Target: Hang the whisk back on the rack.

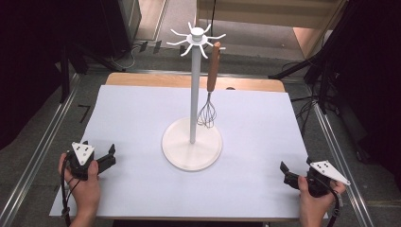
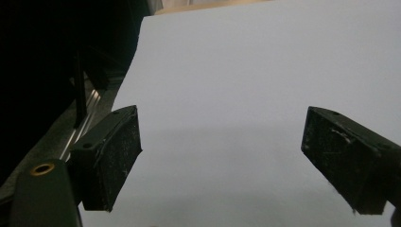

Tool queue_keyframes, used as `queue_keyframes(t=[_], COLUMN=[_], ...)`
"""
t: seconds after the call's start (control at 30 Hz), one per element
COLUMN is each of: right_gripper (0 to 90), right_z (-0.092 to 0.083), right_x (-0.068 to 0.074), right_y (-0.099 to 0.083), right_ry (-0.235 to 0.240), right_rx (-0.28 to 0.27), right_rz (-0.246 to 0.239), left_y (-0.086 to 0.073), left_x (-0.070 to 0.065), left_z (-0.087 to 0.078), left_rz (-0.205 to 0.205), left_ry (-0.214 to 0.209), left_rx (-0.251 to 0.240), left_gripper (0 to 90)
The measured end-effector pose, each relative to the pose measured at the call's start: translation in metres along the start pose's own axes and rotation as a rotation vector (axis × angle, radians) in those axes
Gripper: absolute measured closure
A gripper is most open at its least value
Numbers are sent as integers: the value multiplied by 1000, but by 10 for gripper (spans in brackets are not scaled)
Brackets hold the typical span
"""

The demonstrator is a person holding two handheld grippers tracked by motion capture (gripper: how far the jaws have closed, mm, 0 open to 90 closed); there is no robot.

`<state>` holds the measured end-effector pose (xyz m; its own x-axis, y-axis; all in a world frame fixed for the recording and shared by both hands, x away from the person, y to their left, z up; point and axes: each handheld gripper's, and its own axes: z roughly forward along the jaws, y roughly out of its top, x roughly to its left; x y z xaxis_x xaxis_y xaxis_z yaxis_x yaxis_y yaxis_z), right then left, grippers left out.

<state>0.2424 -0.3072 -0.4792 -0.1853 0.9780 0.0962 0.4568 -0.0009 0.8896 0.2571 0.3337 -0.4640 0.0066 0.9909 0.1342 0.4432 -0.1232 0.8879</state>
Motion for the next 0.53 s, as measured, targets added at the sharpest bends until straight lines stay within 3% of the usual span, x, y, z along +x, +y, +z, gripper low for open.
queue_keyframes(t=[0.2,0.33,0.53], right_gripper=[0,0,0], right_z=[-6,-4,-4], right_x=[-13,-19,-17], right_y=[-4,-8,-8], right_ry=[-47,-44,-36], right_rx=[-10,2,-12], right_rz=[21,76,61], left_y=[0,0,0], left_x=[0,0,0], left_z=[0,0,0], left_rz=[4,3,4], left_ry=[2,1,3], left_rx=[5,3,7], left_gripper=[133,133,133])
